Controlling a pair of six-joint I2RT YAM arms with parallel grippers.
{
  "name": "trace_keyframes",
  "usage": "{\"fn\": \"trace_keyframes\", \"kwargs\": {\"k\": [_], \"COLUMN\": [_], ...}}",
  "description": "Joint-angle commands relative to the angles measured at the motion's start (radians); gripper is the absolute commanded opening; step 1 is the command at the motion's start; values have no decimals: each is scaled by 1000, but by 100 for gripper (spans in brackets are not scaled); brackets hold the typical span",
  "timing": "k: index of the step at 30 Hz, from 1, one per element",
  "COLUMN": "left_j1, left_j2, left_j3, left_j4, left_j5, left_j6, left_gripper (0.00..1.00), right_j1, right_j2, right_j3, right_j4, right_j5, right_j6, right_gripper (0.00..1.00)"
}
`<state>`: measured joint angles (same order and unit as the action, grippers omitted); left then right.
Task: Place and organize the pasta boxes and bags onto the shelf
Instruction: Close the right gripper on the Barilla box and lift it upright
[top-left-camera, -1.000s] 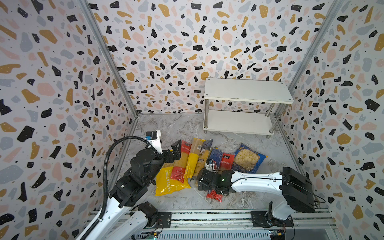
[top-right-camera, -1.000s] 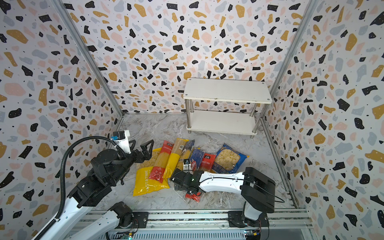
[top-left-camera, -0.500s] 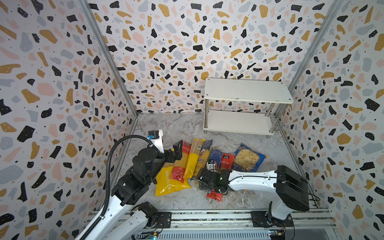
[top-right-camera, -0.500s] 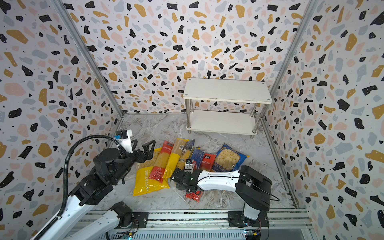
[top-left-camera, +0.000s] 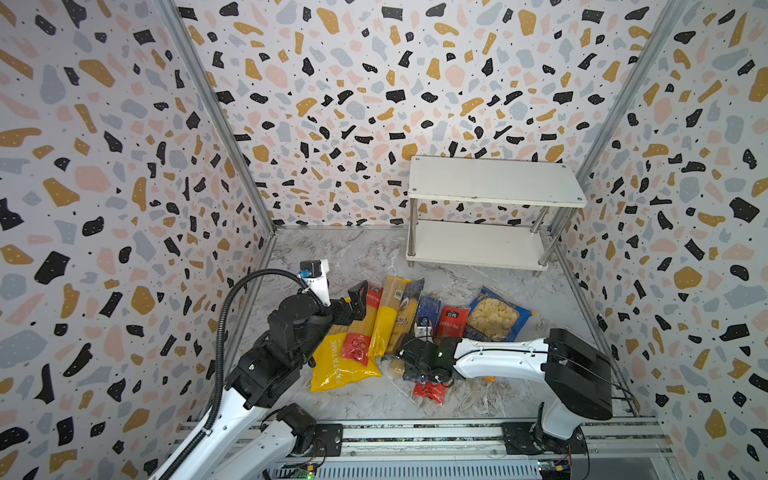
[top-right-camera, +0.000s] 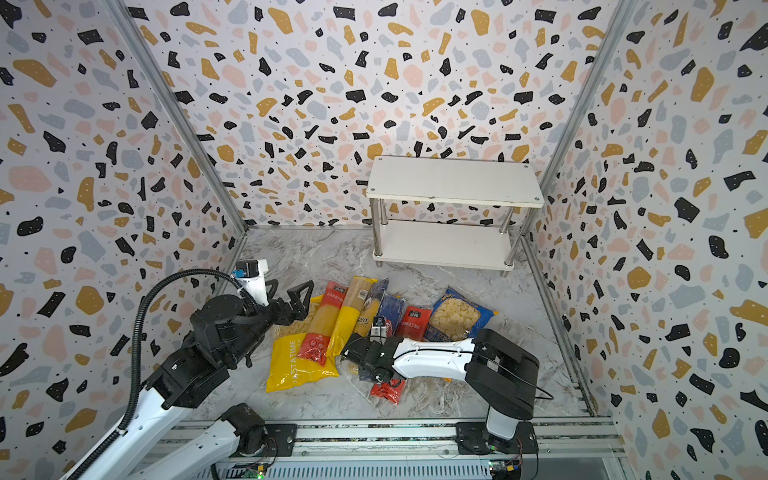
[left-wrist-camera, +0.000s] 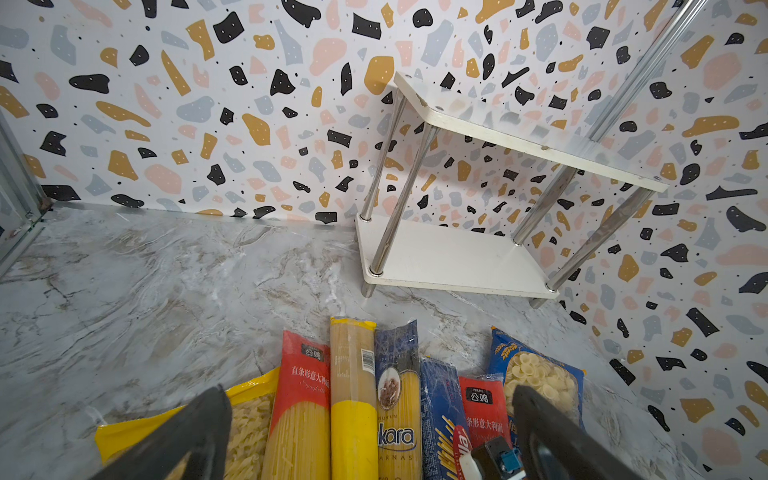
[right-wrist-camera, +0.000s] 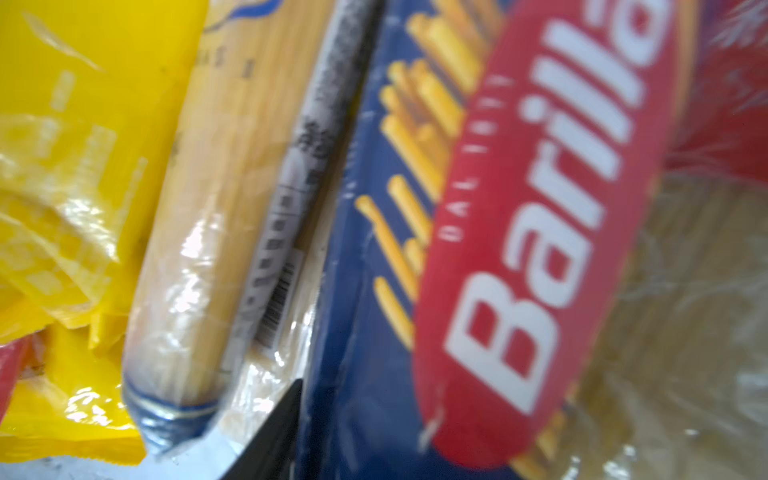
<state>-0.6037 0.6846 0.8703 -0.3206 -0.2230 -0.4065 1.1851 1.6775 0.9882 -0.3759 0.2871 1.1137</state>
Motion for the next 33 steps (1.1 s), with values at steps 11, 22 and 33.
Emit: {"fn": "trace_keyframes", "kwargs": {"k": [11,22,33], "left_j1": [-4,-4,-4], "left_j2": [1,22,61], "left_j3": [-23,-26,-21], "left_j4": [44,49,67], "left_j5": [-15,-21,-31], "left_j6": [5,-11,-17], "left_gripper": [100,100,100], "right_j1": [-63,-107,-200], "right_j2": [-302,-470,-669], "right_j3": [-115,-155,-225], "right_j4": [-32,-12,22], "right_j5": [-45,-69,-138], "right_j6": [-127,-180,-242], "right_gripper": [35,32,30]}}
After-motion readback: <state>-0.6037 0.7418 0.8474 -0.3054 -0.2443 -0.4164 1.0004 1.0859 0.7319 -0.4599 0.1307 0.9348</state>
